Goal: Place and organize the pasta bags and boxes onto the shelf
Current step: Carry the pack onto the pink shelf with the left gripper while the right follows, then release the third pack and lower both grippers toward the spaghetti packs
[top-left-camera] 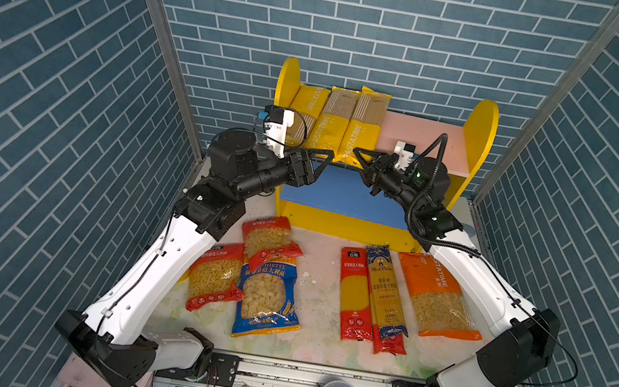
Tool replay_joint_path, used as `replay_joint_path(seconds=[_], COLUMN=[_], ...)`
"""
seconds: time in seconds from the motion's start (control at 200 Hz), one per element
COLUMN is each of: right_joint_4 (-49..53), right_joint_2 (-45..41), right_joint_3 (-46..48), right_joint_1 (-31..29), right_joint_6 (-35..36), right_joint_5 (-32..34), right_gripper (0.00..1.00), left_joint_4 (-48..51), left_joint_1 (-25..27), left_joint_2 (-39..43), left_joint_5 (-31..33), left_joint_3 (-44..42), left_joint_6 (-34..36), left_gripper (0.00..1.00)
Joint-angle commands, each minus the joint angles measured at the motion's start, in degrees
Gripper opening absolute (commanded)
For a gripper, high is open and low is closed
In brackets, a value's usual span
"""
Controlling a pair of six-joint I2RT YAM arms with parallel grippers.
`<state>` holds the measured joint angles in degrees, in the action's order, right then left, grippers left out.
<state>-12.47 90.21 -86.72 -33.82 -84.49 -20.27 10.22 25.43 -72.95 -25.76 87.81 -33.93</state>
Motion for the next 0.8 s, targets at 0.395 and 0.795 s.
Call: replay_joint_path(seconds=[0.395,0.795], right_joint_4=[4.0,7.3], right_joint_2=[-5.6,-6.7], right_joint_3=[-5.2,-0.6], right_joint_1=[0.1,2.1], right_joint_6=[13.4,14.3], right_joint_5=[2.3,-3.4], right_gripper=[0.57,0.78], left_joint_4=[-2.9,-6.6], left_joint_1=[1.6,8.5], left_joint_2=[5.2,10.1], left_joint_5=[0.4,2.2], left_joint_3=[-7.3,-19.5], left_joint_6=[4.7,9.8], left_gripper=[0.73,0.75])
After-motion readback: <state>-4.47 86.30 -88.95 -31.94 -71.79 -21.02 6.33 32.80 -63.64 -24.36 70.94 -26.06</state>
